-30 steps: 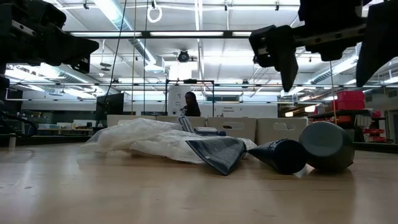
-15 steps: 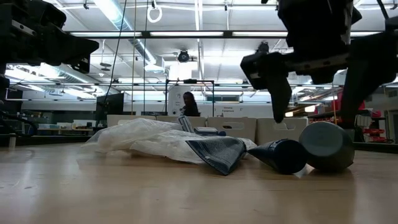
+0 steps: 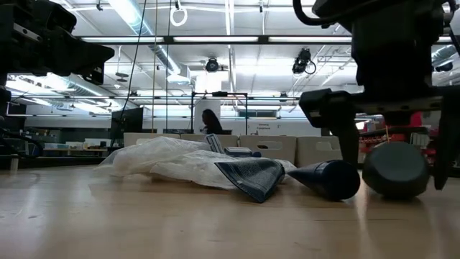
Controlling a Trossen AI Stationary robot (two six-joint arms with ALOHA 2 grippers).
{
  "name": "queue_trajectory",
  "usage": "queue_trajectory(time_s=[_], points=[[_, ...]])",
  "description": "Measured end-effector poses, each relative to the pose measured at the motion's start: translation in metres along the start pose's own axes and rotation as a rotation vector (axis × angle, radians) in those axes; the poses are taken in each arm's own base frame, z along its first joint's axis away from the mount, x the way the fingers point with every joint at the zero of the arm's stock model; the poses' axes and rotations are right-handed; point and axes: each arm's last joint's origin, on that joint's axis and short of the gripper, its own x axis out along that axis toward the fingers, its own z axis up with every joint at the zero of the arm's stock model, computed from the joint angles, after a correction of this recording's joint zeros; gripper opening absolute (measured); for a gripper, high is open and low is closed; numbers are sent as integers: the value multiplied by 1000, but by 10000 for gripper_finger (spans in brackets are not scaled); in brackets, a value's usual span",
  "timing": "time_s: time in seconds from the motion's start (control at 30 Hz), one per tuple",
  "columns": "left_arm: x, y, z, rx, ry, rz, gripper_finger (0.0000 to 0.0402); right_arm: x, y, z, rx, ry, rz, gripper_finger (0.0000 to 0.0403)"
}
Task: Pick & Place Travel size toiletries
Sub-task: Put the gray deodorant into the middle gray bin
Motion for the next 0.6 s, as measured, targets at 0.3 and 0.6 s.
queue_trajectory(time_s=[0.3,0.6], points=[[0,0,0,0,-1,0,16,1,1,-4,1,19,-15,275],[0,0,0,0,0,0,16,1,1,-4,-2,18,-15,241]])
